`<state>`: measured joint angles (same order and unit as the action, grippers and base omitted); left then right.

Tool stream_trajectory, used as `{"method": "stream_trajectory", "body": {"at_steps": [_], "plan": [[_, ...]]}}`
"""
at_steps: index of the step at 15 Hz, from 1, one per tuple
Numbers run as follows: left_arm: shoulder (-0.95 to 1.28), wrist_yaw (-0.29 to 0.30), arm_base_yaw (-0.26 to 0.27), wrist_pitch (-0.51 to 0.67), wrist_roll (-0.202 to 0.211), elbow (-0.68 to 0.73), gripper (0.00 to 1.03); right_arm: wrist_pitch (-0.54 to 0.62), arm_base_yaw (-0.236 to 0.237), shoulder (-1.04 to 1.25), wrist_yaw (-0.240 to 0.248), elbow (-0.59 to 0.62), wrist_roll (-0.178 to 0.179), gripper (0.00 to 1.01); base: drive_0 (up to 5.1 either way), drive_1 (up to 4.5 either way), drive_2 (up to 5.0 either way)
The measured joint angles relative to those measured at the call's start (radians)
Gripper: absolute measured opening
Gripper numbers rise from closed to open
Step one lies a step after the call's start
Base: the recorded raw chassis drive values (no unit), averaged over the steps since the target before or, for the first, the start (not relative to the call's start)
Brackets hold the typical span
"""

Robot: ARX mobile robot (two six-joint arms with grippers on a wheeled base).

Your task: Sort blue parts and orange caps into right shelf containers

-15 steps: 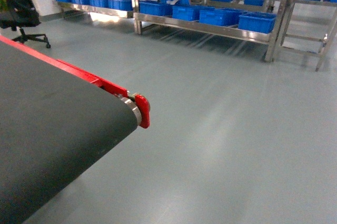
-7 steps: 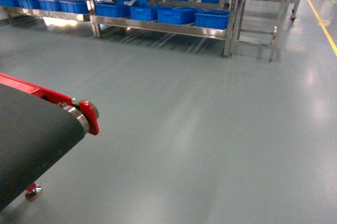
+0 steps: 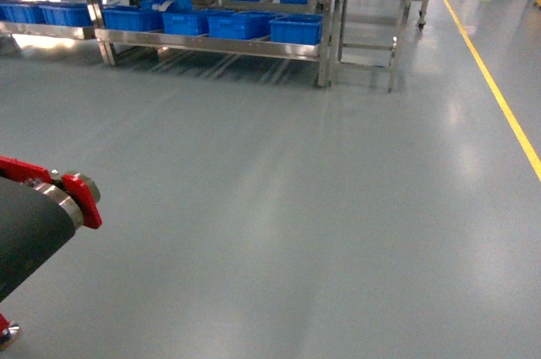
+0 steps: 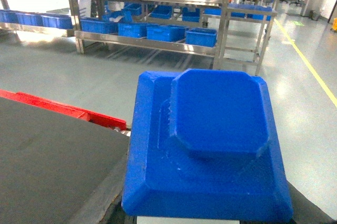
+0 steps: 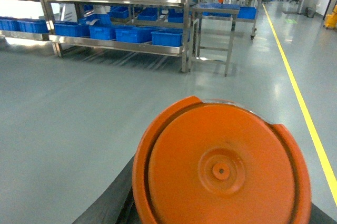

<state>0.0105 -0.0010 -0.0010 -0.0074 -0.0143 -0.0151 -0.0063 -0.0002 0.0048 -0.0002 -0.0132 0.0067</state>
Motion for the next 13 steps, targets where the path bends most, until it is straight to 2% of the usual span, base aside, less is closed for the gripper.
{"method": "stream_trajectory", "body": {"at_steps": [11, 13], "plan": [[0.000, 0.001, 0.000, 0.000, 0.000, 0.000, 0.44, 0.000, 0.000, 0.000, 0.000, 0.000, 0.000, 0.45, -1.5, -1.50, -1.5], [0.000, 0.001, -0.001, 0.005, 0.000, 0.000, 0.44, 0.005, 0.000, 0.000, 0.000, 0.000, 0.000, 0.45, -0.1, 4.19, -4.5]]}}
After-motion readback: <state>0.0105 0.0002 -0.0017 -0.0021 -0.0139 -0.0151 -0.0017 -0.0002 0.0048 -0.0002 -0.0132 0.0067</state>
